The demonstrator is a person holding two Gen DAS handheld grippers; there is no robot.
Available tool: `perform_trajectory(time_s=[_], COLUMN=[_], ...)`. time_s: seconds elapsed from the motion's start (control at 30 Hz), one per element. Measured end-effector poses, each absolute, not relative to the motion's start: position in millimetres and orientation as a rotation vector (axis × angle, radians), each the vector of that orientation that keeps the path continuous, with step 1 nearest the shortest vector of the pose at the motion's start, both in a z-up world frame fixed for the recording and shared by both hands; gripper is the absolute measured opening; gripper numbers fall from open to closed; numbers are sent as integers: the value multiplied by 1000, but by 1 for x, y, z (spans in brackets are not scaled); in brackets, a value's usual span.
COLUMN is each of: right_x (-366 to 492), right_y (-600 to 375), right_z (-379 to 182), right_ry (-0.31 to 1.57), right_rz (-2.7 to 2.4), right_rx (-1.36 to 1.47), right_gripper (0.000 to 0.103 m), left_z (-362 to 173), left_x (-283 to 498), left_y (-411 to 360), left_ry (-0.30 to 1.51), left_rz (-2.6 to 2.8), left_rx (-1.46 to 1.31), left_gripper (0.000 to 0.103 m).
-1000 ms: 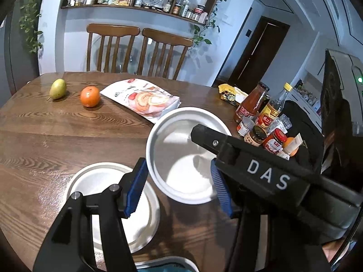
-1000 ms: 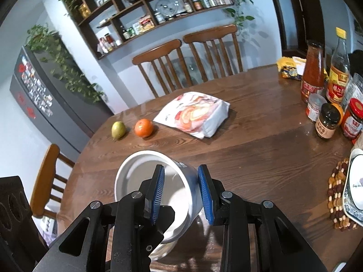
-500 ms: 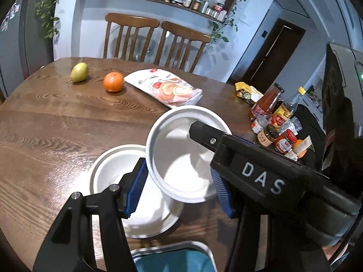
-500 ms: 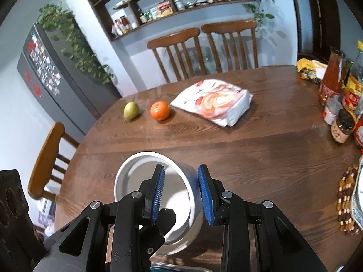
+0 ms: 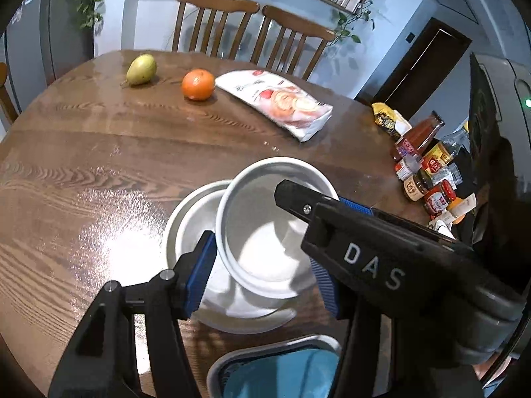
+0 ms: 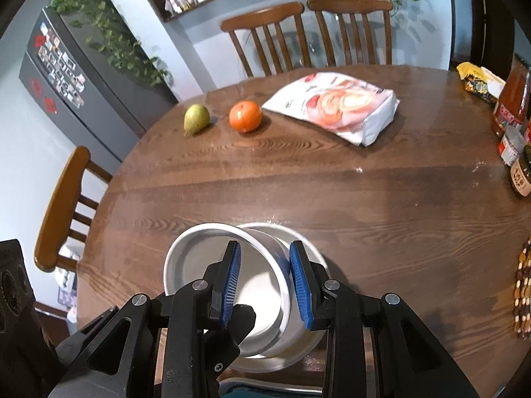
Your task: Organize plates and bowls
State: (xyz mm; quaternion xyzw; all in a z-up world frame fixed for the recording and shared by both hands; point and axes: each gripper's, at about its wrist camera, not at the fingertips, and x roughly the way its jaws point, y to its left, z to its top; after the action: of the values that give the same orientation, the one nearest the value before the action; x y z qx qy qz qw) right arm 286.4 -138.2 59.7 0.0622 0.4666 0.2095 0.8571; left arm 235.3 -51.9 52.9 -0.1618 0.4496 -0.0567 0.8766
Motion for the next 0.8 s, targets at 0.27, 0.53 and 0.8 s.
perform_trajectory(time_s=[0.27, 0.53, 0.8], right_x=[293, 298, 303], right_y=[-128, -129, -127], right_z=[44, 36, 26], right_ry=[1058, 1094, 1144], right_rz=[429, 418, 400], right_rx=[109, 107, 110], right_gripper=[34, 35, 35], left_z=[40, 33, 23], left_x=[241, 244, 249], left_y=[-45, -45, -43], left_ry=[1007, 1044, 1108], left_rz=[-122, -127, -133], left_rx=[-350, -364, -389], left_gripper=[54, 55, 54])
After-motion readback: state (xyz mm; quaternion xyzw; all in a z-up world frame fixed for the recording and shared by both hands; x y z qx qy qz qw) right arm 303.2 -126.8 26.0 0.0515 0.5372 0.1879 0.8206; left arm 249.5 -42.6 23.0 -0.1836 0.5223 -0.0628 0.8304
